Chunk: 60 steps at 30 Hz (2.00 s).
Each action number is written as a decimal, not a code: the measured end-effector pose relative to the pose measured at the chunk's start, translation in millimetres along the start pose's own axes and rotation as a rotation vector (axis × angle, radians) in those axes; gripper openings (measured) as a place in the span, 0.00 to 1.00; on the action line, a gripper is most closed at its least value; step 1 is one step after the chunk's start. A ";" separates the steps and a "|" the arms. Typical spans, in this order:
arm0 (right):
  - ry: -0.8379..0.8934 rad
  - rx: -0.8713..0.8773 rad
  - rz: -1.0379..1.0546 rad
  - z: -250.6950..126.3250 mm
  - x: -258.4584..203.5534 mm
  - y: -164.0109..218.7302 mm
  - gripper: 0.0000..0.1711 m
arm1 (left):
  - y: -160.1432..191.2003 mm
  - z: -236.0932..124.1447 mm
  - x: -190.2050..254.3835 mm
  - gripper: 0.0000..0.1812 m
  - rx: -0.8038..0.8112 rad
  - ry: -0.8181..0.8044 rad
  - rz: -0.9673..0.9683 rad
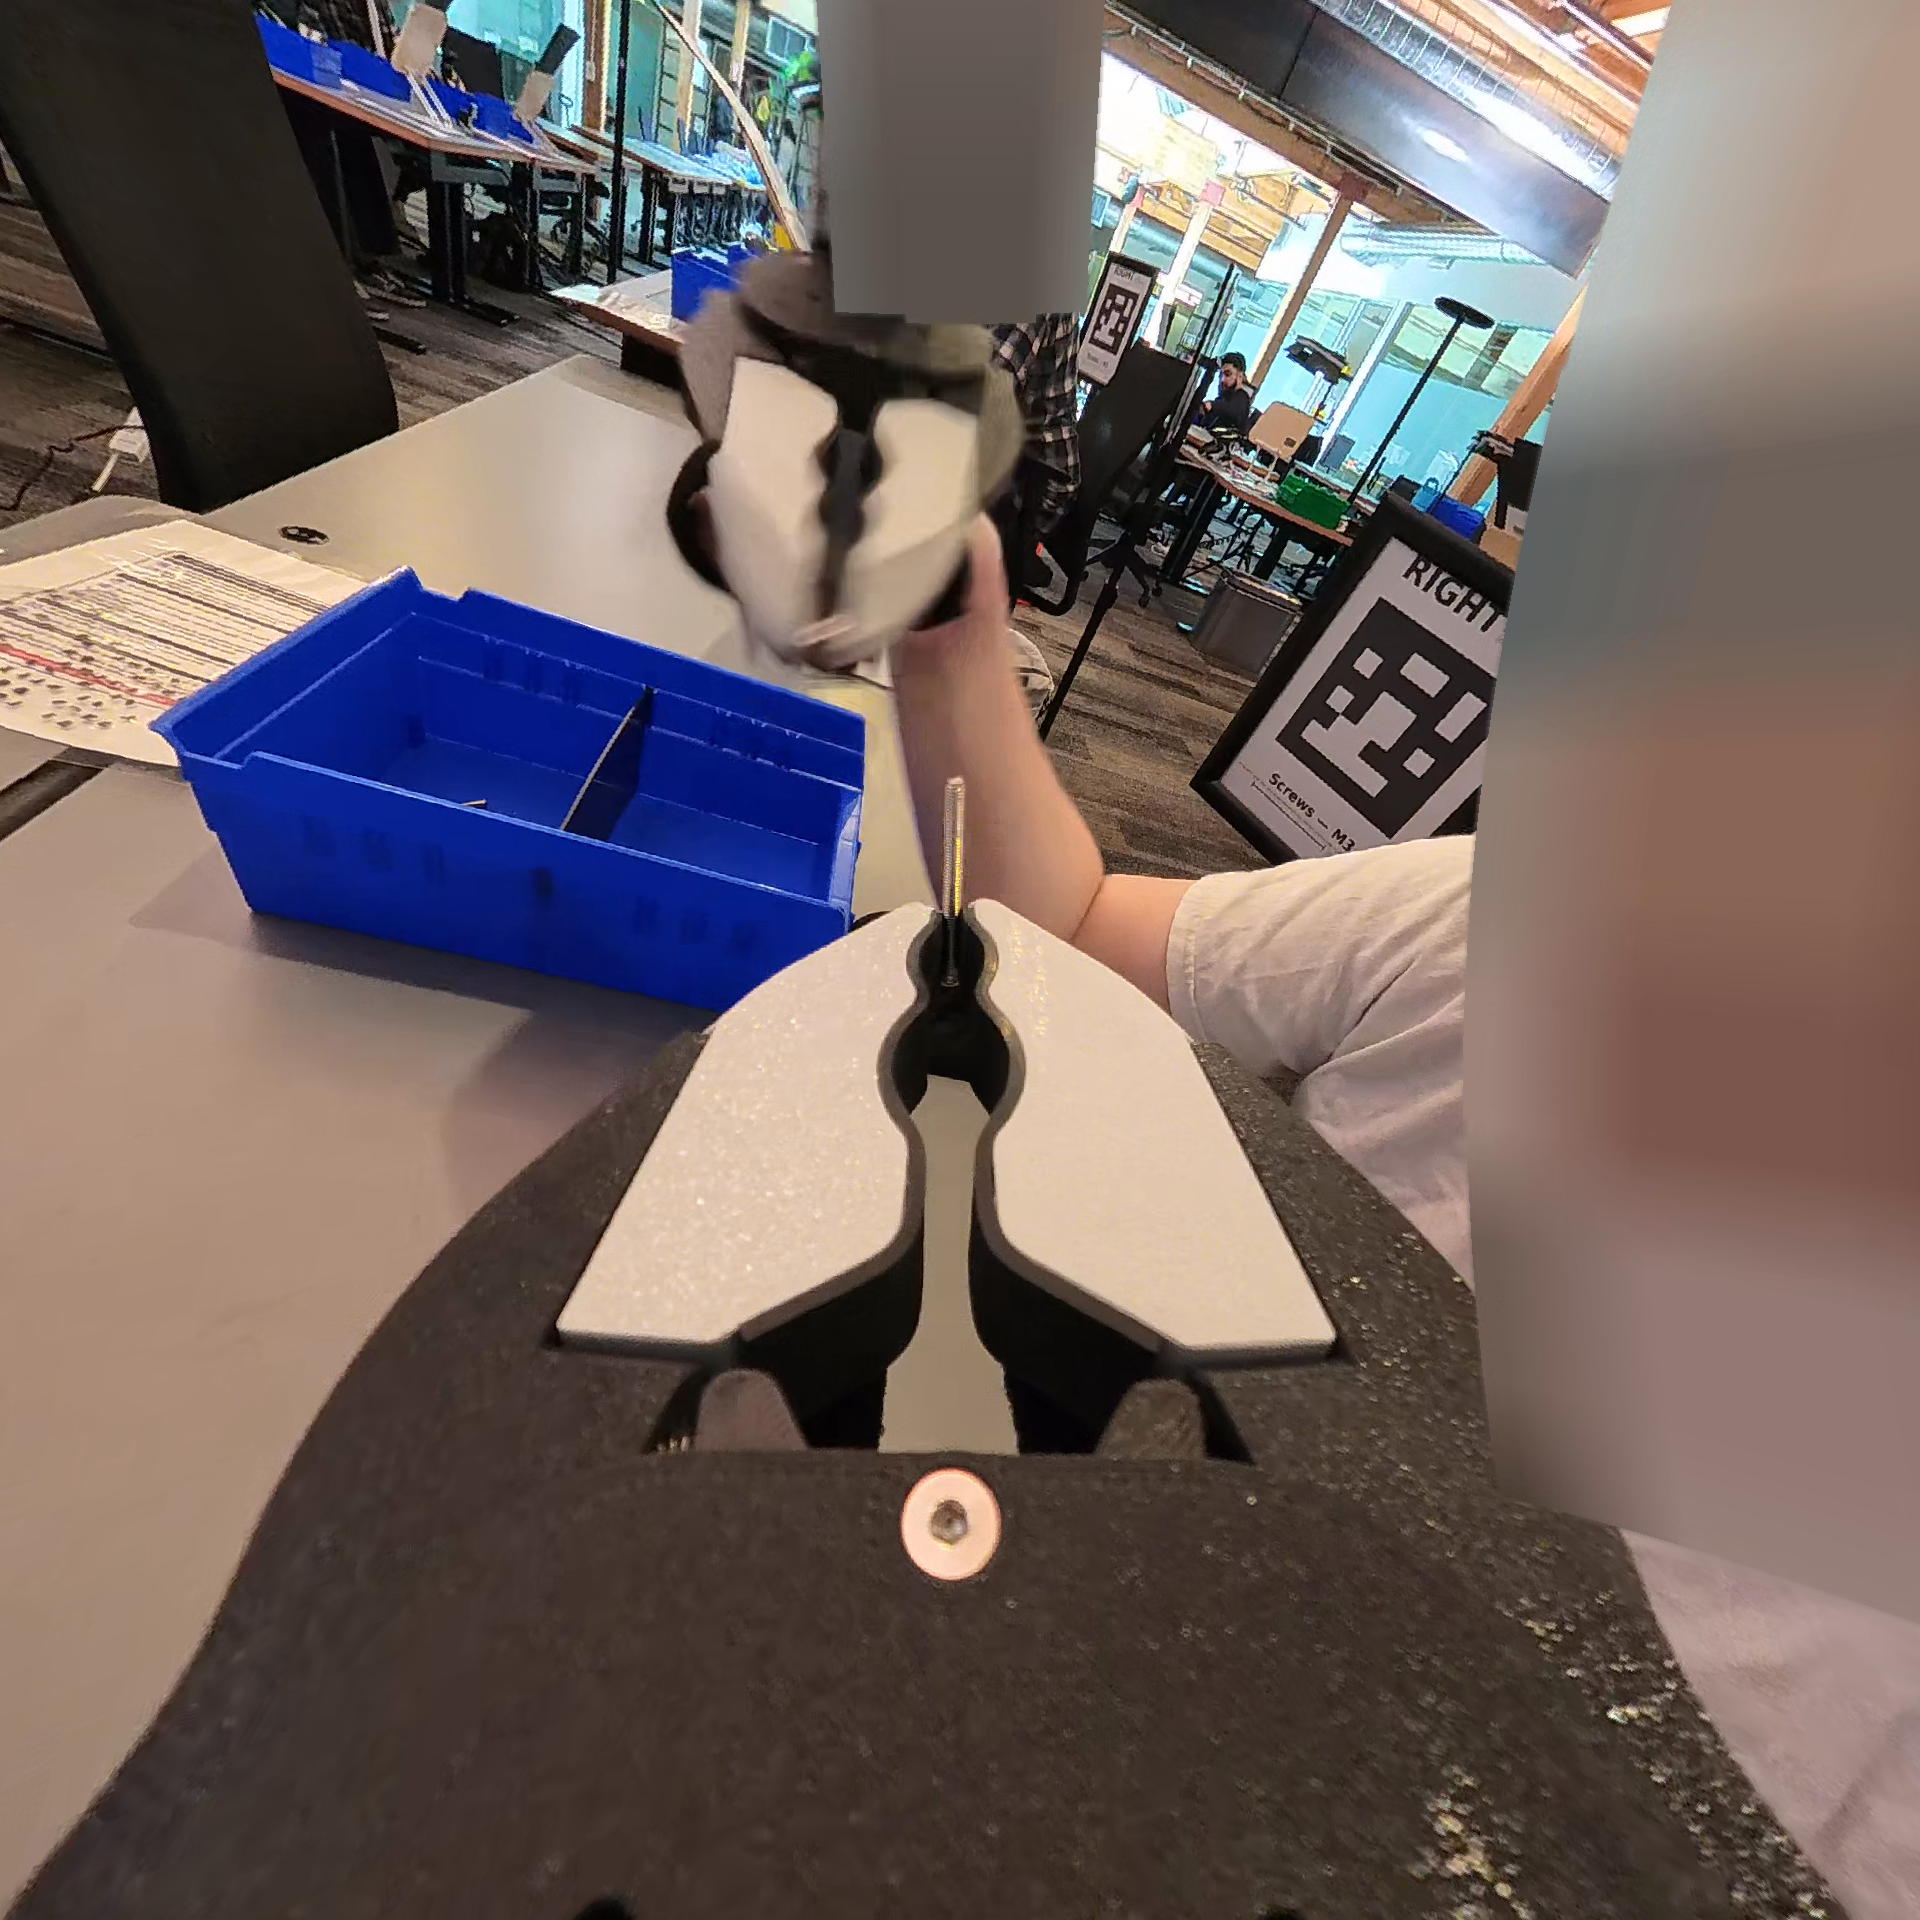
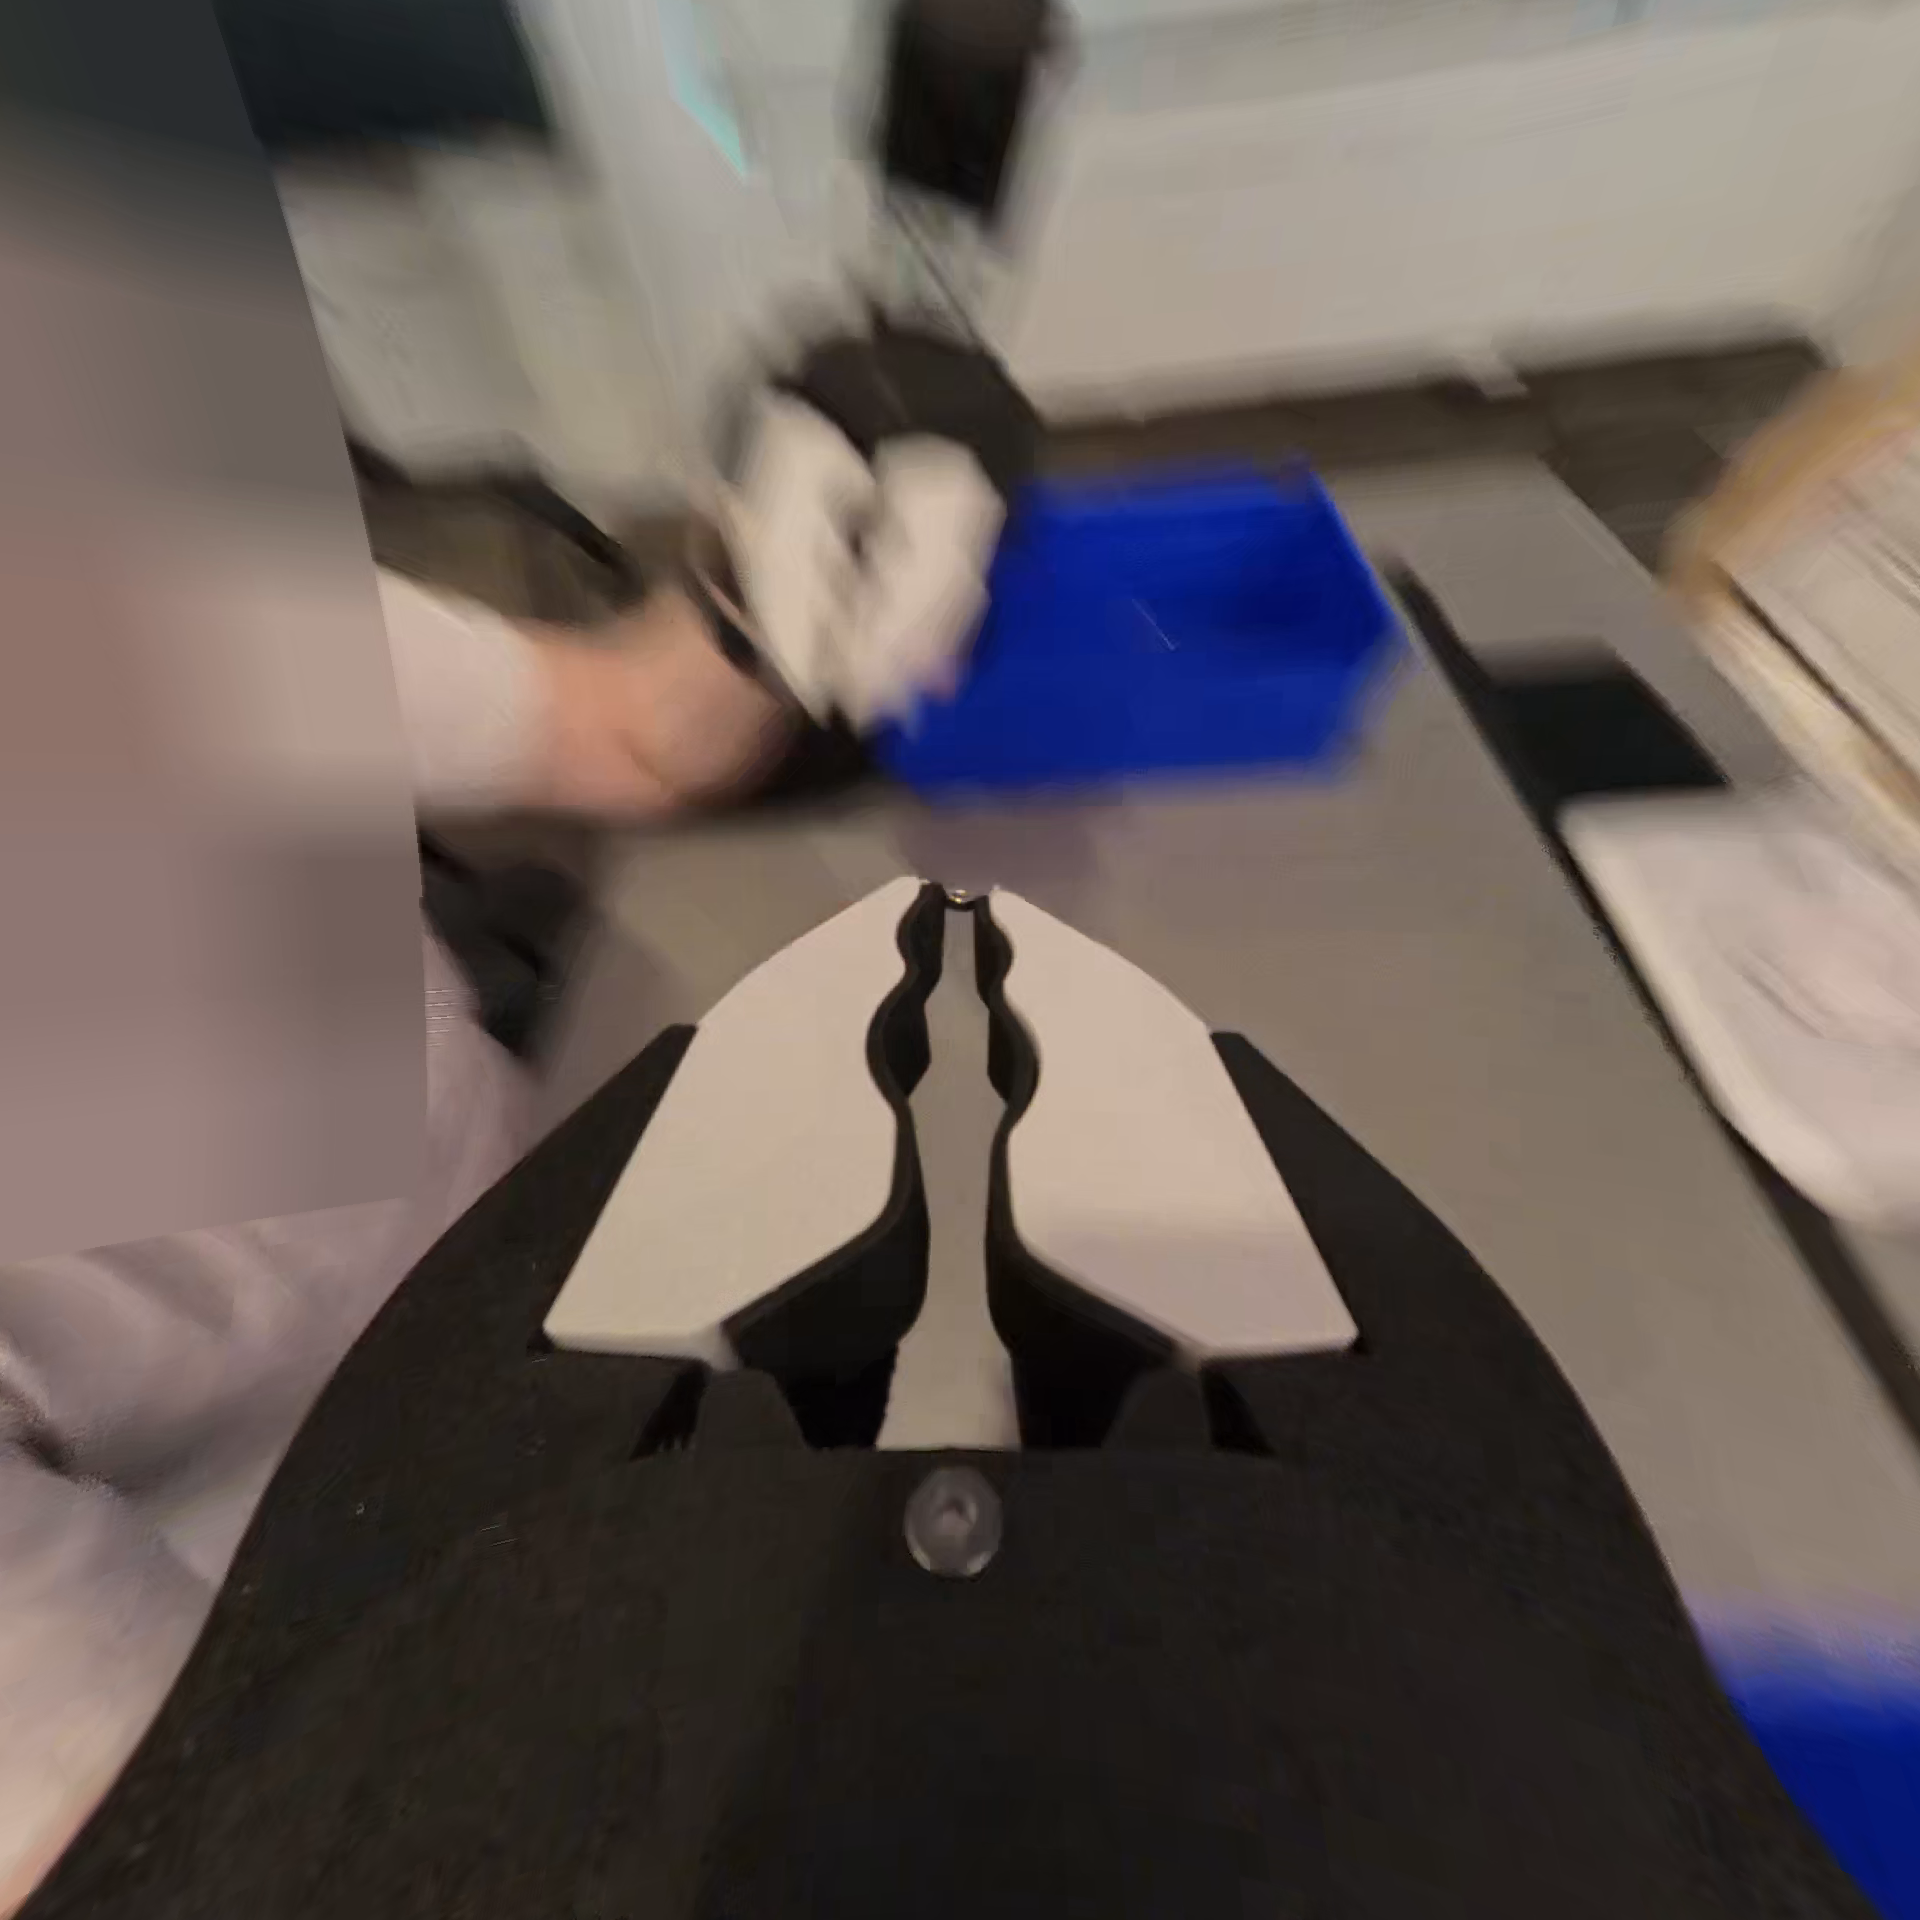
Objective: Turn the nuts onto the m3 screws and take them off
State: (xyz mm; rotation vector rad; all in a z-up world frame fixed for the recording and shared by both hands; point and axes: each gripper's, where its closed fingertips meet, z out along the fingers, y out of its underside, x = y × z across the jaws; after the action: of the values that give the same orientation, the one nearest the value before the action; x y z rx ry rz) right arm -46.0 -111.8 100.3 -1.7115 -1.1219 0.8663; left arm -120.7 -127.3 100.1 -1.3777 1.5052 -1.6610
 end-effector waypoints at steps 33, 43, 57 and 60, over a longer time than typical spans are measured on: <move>0.207 -0.668 0.237 -74.0 21.3 148.2 0.14 | 4.4 4.4 -4.5 0.01 -0.019 -0.019 0.017; -0.064 0.095 -0.071 56.3 -27.1 -28.0 0.14 | 3.7 8.7 -16.1 0.01 0.006 -0.092 0.060; 0.002 0.241 0.004 41.3 4.1 -39.8 0.02 | -11.6 -5.4 -16.2 0.23 0.054 -0.164 0.082; 0.583 0.015 0.029 -42.9 102.4 11.2 0.02 | -14.6 -26.3 -26.3 0.24 0.020 -0.288 0.122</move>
State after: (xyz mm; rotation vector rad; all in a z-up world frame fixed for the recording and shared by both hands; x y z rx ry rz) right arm 30.9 -31.0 97.2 -1.8062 -0.6935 0.3448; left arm -131.1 -89.6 108.1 -1.4156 1.3730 -1.3360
